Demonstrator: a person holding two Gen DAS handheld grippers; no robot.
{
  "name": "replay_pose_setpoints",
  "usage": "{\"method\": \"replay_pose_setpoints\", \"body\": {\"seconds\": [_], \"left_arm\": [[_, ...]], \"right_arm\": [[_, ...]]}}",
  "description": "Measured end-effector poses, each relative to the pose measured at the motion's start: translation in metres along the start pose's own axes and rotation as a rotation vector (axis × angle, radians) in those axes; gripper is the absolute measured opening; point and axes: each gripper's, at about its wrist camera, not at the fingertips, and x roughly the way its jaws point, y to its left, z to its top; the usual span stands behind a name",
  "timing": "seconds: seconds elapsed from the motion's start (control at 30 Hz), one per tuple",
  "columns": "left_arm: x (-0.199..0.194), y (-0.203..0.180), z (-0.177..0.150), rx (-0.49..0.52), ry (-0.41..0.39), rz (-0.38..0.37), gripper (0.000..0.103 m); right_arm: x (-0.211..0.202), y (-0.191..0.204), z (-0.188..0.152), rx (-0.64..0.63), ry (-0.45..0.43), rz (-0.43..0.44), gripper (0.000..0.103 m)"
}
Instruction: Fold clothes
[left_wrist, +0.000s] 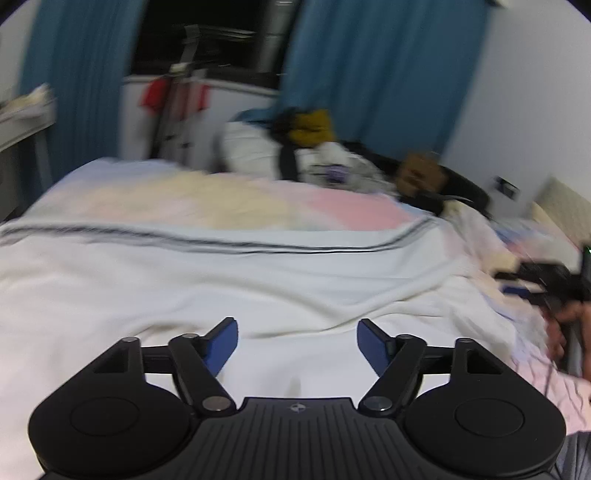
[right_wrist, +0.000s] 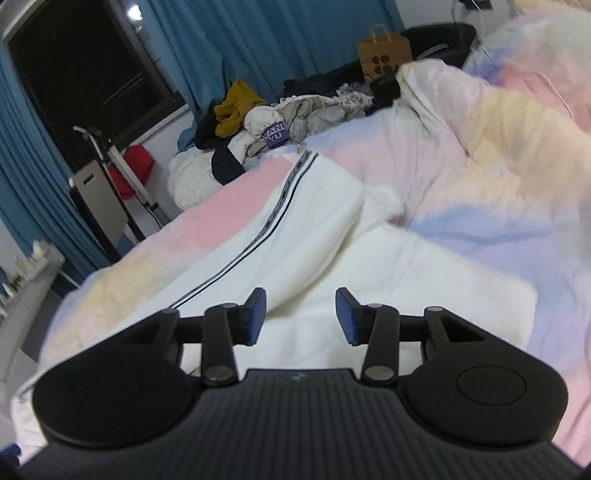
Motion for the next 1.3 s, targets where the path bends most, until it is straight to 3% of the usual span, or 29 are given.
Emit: {"method": "replay_pose_setpoints", "body": {"seconds": [0.17,0.4,0.53,0.67,0.9,0.97,1.03,1.3], "left_arm": [[-0.073,0.076,-0.015,-0.258,-0.017,0.122,0.077],[-0.169,0.185,-0.062,-0.695,-0.110,0.195,0.078],[-0.178,0.222,-0.093,-0.859,-0.079,0.240,0.078],[-0.163,0.242,-0.113,-1.005,-0.014,0.205,0.073],[-0.149,0.258,-0.123,-1.112,0.046,0.137,0.072],[-0.147,0.261,-0.128,-1.130,0.058,0.127,0.072],[-0.145,0.261,-0.134,-1.137,0.061,0.126,0.072],[-0.132,0.251,-0.136,-1.147,0.037,0.134,0.072]], "right_arm": [[-0.013,-0.013,-0.031,0.060,0.031,-0.031,0.045],[-0.024,-0.044,-0.037,0.169,0.018,-0.091,0.046],[-0.025,-0.064,-0.039,0.255,0.002,-0.169,0.046],[-0.027,-0.094,-0.044,0.419,0.002,-0.229,0.047],[-0.037,-0.143,-0.056,0.694,-0.042,-0.213,0.051],[-0.034,-0.149,-0.062,0.736,-0.030,-0.189,0.069],[-0.028,-0.151,-0.063,0.763,-0.020,-0.164,0.073],[0.024,-0.165,-0.051,0.735,0.022,-0.155,0.073]]}}
